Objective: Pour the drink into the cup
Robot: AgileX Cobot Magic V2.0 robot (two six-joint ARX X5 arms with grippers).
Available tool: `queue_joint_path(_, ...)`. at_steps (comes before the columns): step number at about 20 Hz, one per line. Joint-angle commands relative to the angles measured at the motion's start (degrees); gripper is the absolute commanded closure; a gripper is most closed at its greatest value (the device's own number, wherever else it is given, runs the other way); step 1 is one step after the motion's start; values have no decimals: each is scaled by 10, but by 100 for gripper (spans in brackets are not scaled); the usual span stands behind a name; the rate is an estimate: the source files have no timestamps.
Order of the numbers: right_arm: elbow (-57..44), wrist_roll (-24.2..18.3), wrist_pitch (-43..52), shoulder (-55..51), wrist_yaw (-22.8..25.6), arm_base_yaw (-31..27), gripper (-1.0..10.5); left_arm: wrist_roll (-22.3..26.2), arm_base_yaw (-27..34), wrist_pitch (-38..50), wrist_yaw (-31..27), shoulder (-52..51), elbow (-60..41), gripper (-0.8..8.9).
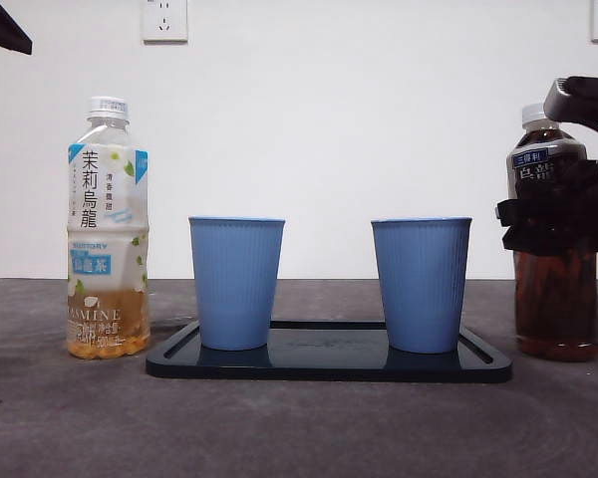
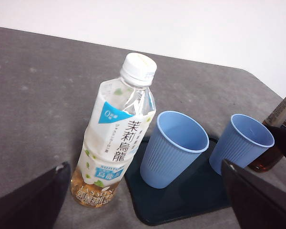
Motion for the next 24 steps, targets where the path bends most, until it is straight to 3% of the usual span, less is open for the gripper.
queue_joint_path(1, 31, -50, -101, -45, 33, 9, 789, 8, -2, 7, -3, 1, 0, 317)
queue_joint_path(6, 157, -122, -400, -123, 147, 76, 789, 12, -2, 6, -3, 1, 0, 317)
queue_joint_path(12, 296, -254, -628, -127, 332, 176, 789, 12, -2, 6, -3, 1, 0, 317)
queue_joint_path(18, 324, -410, -694, -127, 461, 231, 789, 12, -2, 6, -3, 1, 0, 317)
queue_joint_path(22, 324, -497, -703, -127, 516, 248, 789, 12, -2, 5, -3, 1, 0, 317)
queue_joint_path(24, 324, -521, -703, -127, 539, 252, 789, 12, -2, 2, -3, 1, 0, 317)
